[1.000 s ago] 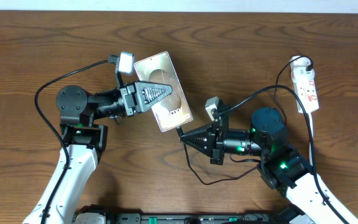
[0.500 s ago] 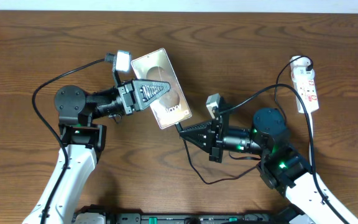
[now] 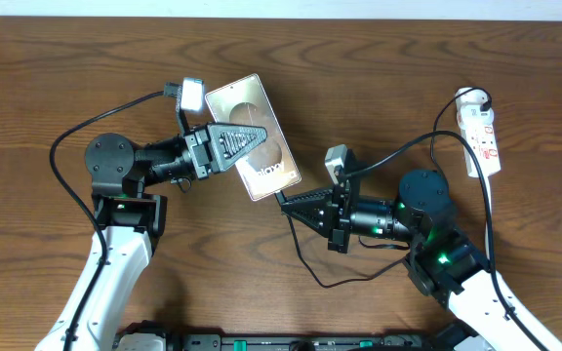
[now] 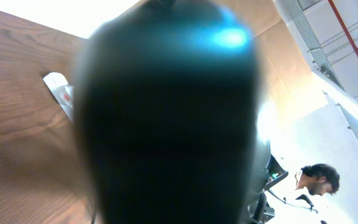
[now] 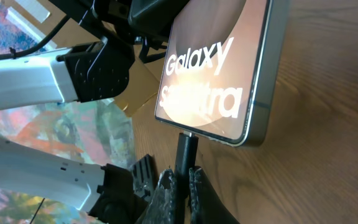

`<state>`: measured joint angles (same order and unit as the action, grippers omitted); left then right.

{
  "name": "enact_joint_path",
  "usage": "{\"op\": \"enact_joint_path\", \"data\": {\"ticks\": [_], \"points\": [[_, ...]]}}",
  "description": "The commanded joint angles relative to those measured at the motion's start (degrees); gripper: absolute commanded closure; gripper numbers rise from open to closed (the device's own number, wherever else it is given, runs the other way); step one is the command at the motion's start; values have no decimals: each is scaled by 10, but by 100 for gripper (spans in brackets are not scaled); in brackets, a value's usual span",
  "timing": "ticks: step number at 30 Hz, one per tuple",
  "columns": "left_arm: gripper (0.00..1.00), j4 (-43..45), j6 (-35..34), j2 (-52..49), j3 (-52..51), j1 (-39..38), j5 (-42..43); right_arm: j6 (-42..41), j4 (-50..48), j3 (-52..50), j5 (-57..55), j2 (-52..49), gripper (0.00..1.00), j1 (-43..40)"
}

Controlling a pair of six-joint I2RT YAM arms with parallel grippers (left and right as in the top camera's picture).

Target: Plug charger to phone and switch on socket

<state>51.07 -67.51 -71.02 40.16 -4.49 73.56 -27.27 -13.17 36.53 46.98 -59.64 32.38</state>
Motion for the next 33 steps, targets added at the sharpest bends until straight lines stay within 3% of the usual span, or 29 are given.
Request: {"op": "enact_joint_path", "data": {"ticks": [1, 9, 14, 19, 28, 32, 33], "points": [[93, 2, 11, 6, 7, -7, 45, -5, -23, 14, -27, 4, 97, 0], [93, 2, 11, 6, 7, -7, 45, -23, -23, 14, -27, 4, 91, 0], [93, 2, 11, 6, 7, -7, 45, -32, -23, 14, -24, 4, 75, 0], [93, 2, 15, 6, 7, -7, 45, -34, -20, 14, -12, 4, 65, 0], [92, 2, 15, 6, 7, -7, 45, -23, 6, 14, -12, 4, 27, -1], [93, 2, 15, 6, 7, -7, 45, -23, 5, 14, -7, 7, 1, -3], [93, 2, 15, 6, 7, -7, 45, -23, 5, 14, 0, 9, 1, -6]]}}
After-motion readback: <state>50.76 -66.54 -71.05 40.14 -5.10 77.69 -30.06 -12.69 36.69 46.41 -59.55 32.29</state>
